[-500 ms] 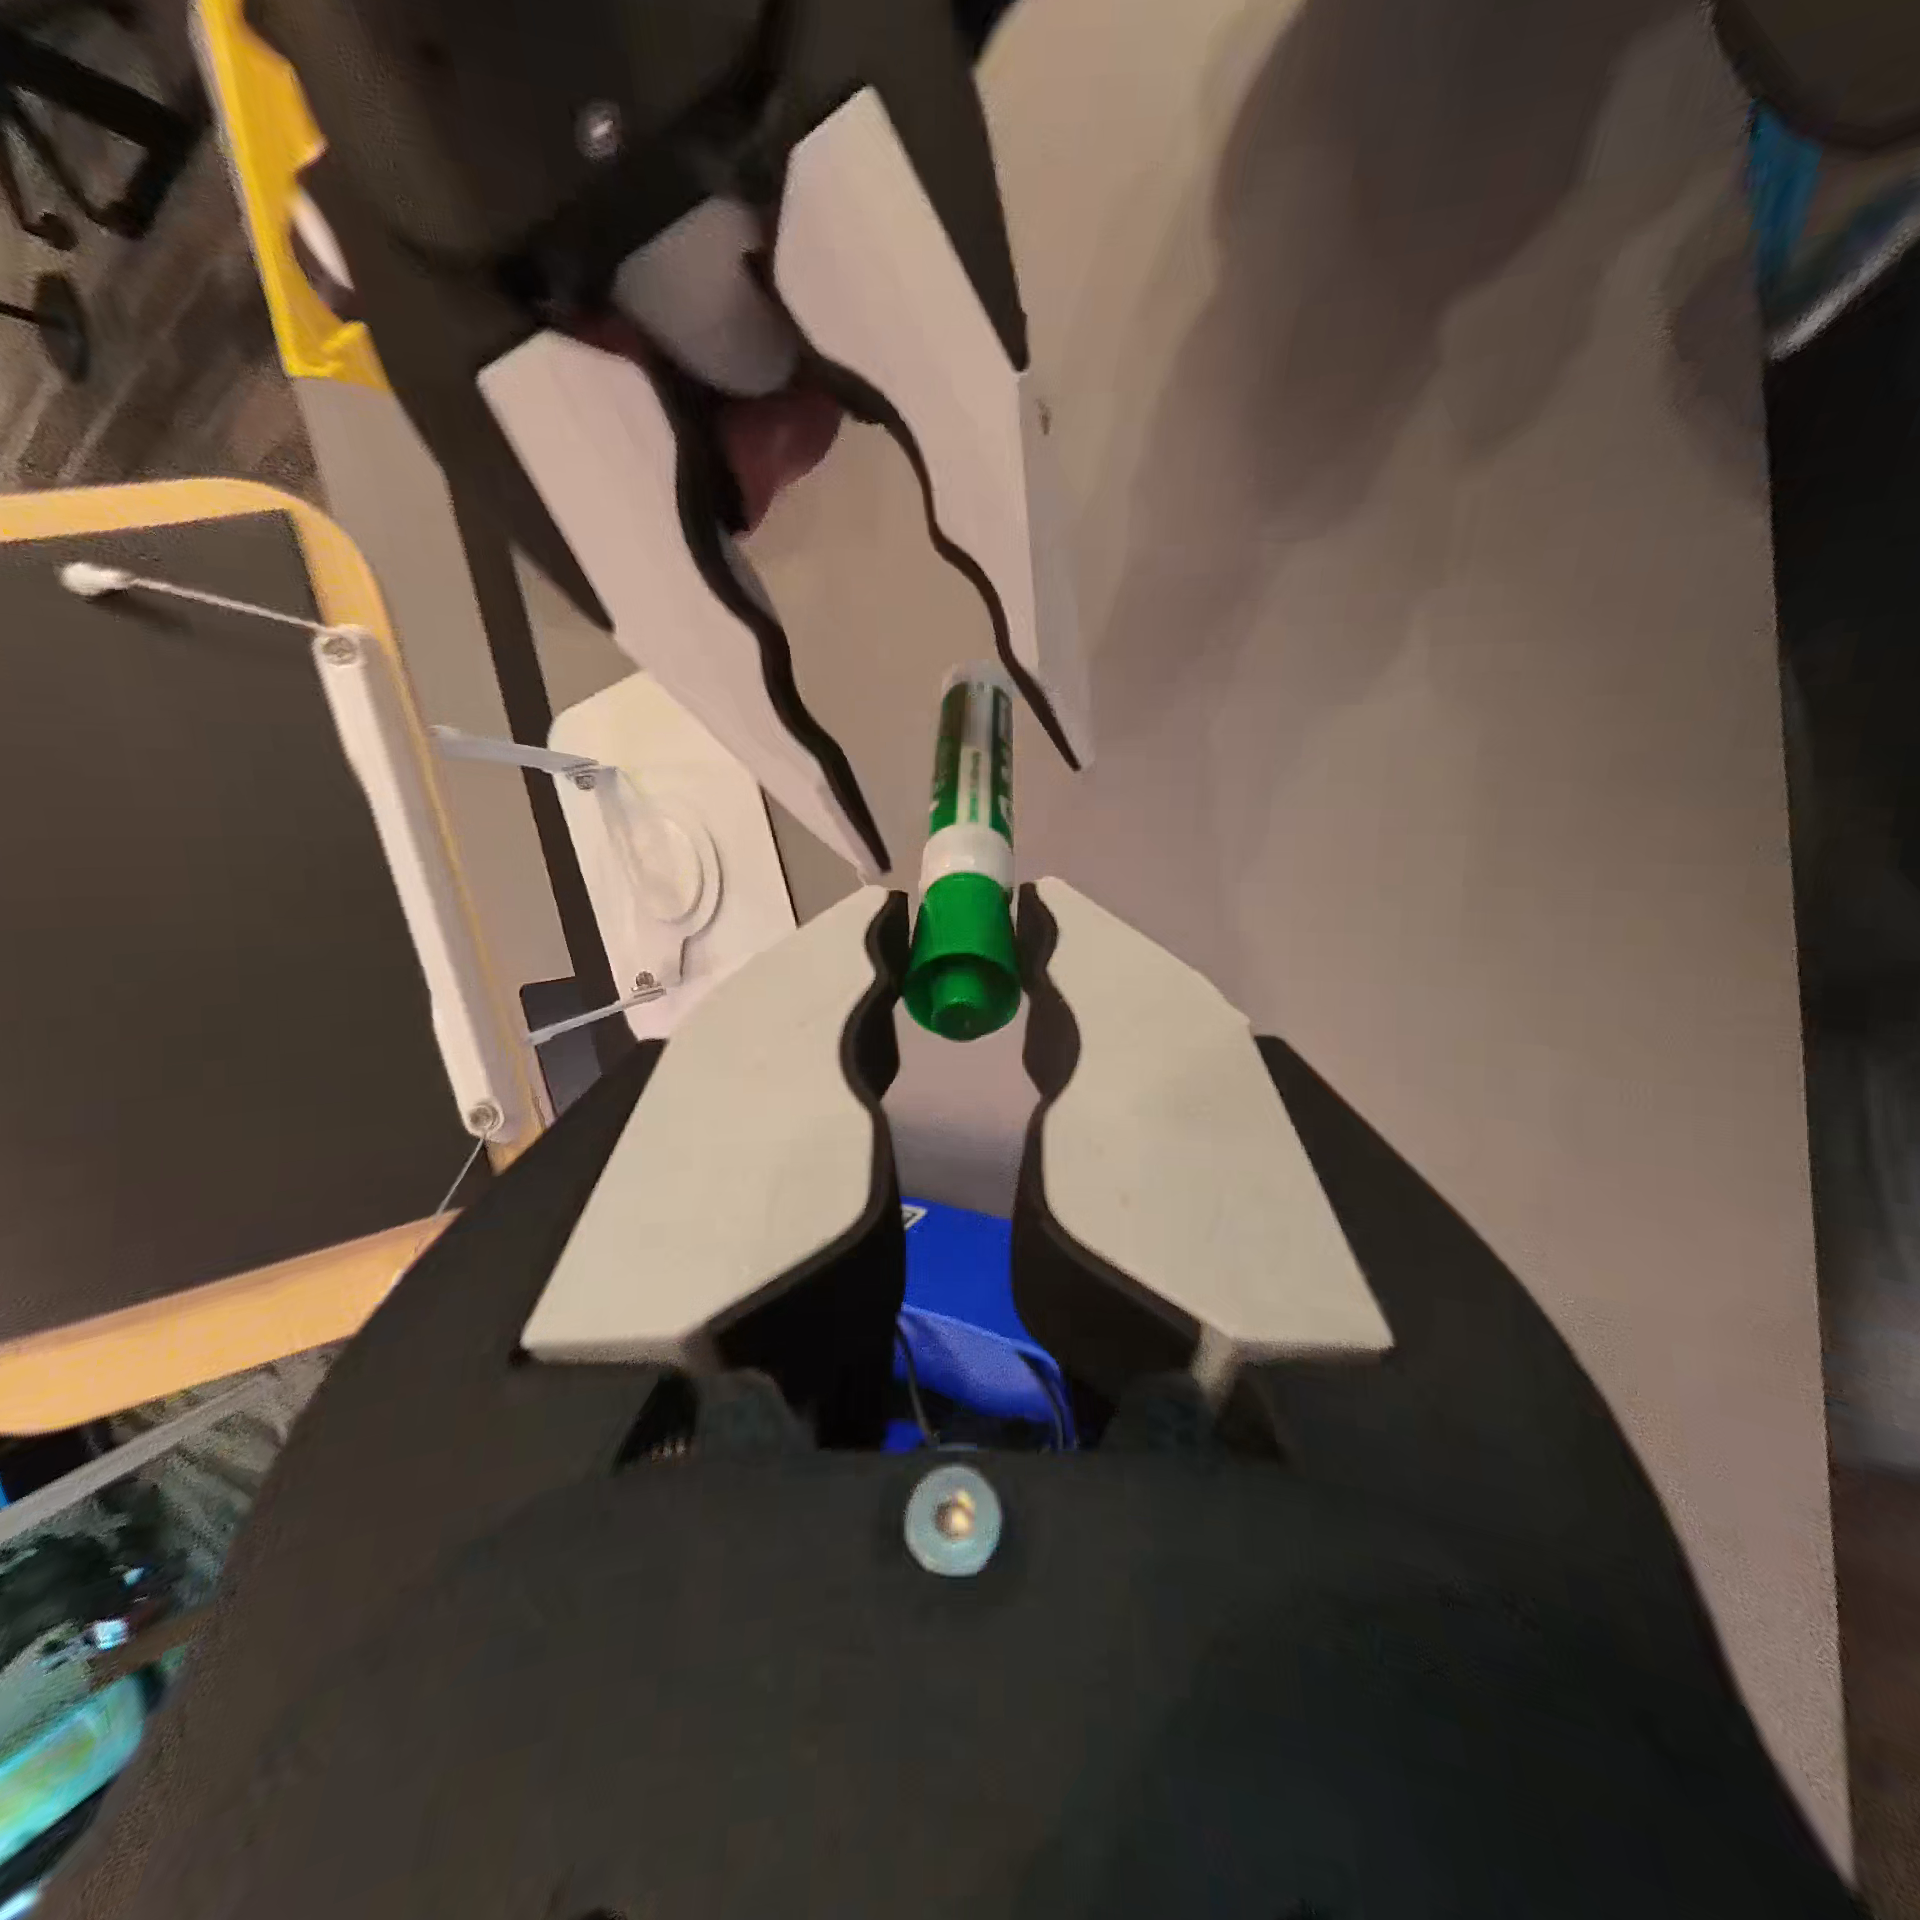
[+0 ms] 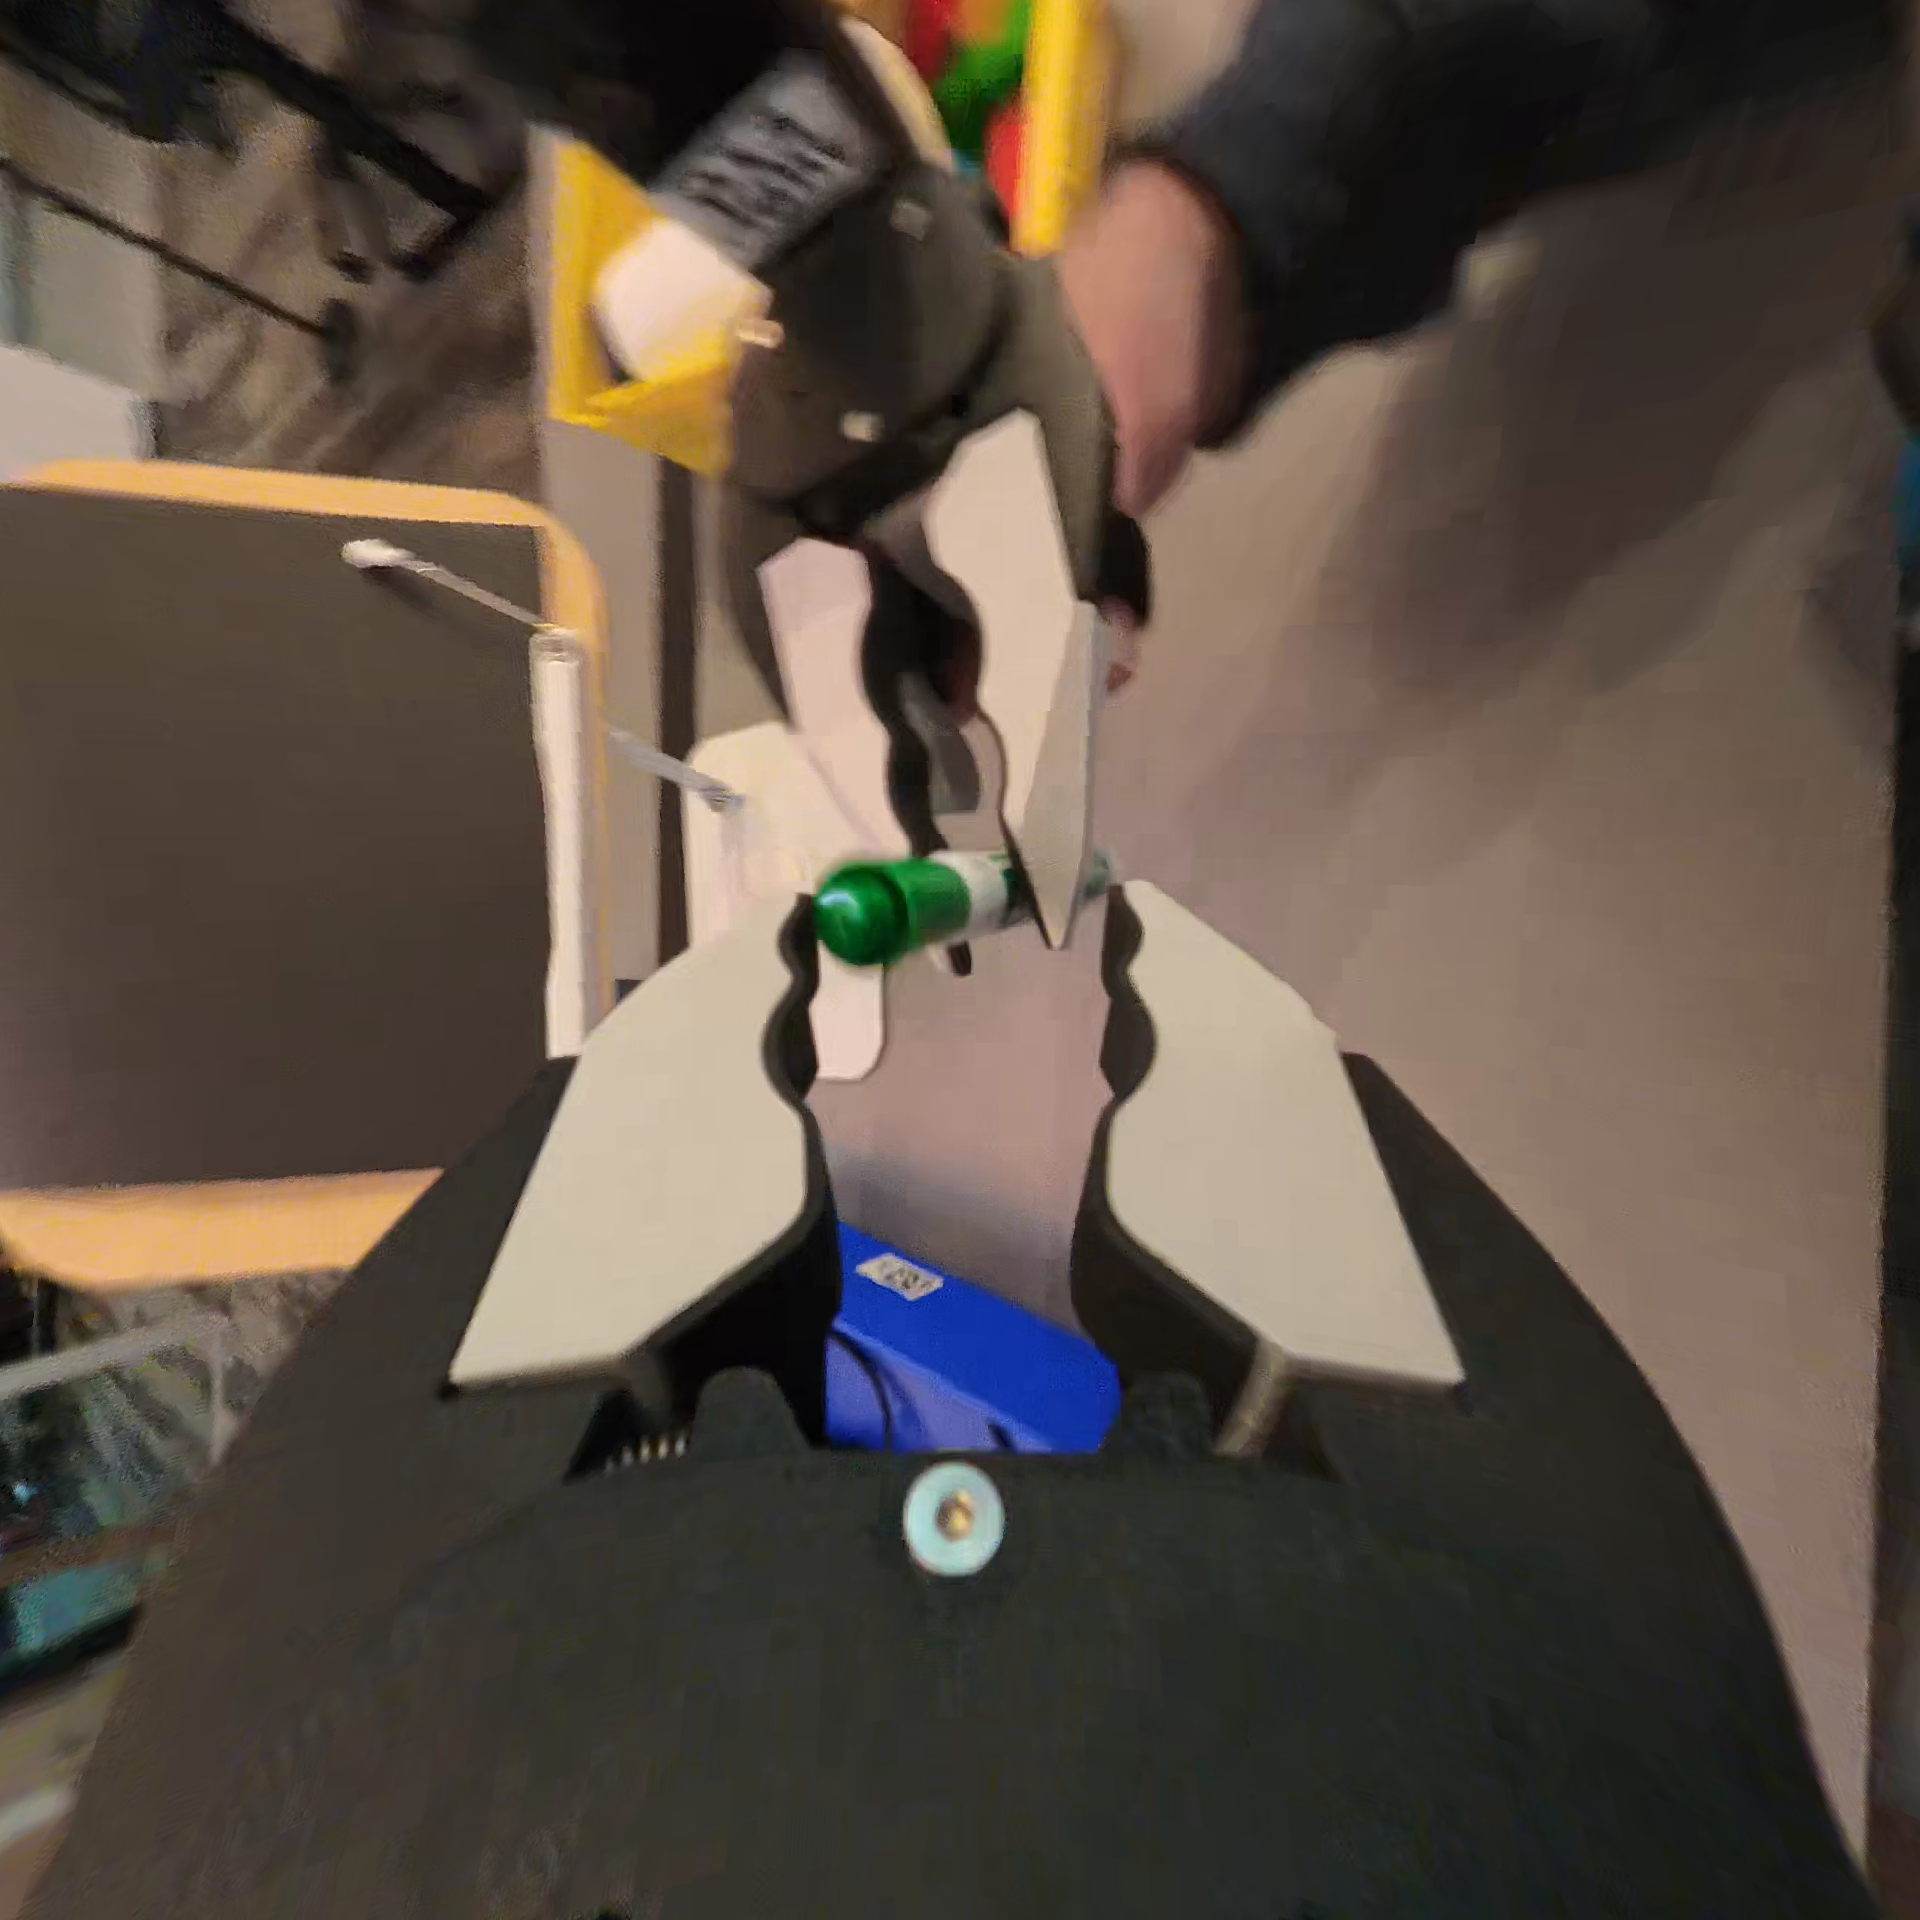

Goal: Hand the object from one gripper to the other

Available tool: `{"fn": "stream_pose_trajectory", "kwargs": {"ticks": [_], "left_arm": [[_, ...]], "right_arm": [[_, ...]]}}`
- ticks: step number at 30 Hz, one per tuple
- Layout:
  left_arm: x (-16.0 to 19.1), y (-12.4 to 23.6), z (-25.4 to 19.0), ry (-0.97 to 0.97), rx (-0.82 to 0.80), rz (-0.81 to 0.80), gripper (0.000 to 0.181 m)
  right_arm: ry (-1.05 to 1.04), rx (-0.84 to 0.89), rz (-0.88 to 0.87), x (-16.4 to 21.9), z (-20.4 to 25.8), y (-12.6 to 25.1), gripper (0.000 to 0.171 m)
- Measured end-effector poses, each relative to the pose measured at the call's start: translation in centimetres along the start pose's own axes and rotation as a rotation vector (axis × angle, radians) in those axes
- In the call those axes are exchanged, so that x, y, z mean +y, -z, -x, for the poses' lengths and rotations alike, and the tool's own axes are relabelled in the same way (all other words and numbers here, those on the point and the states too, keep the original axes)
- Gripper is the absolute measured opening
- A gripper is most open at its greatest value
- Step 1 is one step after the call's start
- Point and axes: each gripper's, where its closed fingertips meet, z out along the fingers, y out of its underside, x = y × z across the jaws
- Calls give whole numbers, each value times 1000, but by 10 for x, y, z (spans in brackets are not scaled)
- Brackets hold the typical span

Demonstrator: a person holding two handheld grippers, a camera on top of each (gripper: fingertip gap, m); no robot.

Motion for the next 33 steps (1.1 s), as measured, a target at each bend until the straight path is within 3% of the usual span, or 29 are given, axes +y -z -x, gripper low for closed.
{"fn": "stream_pose_trajectory", "kwargs": {"ticks": [5,7,10,14,17,24,30,33], "left_arm": [[-8,-3,10,307,-238,-326,59],[3,-14,13,332,-402,-324,62],[11,-29,9,213,-618,-227,65],[13,-26,16,152,-826,-186,47],[16,-26,16,161,-861,-163,24],[21,-24,19,165,-856,-145,20],[35,-18,25,-18,-764,-28,20],[50,-14,25,-99,-683,86,19]], "right_arm": [[-134,98,-363,-30,-17,16,16],[-183,112,-437,-32,-19,17,16],[-254,125,-523,-34,-20,16,16],[-293,155,-586,-35,-22,16,20],[-288,194,-603,-33,-23,16,16],[-256,219,-560,-27,-23,18,17],[-123,321,-295,-12,-24,41,67],[53,390,-88,-17,-24,59,76]]}}
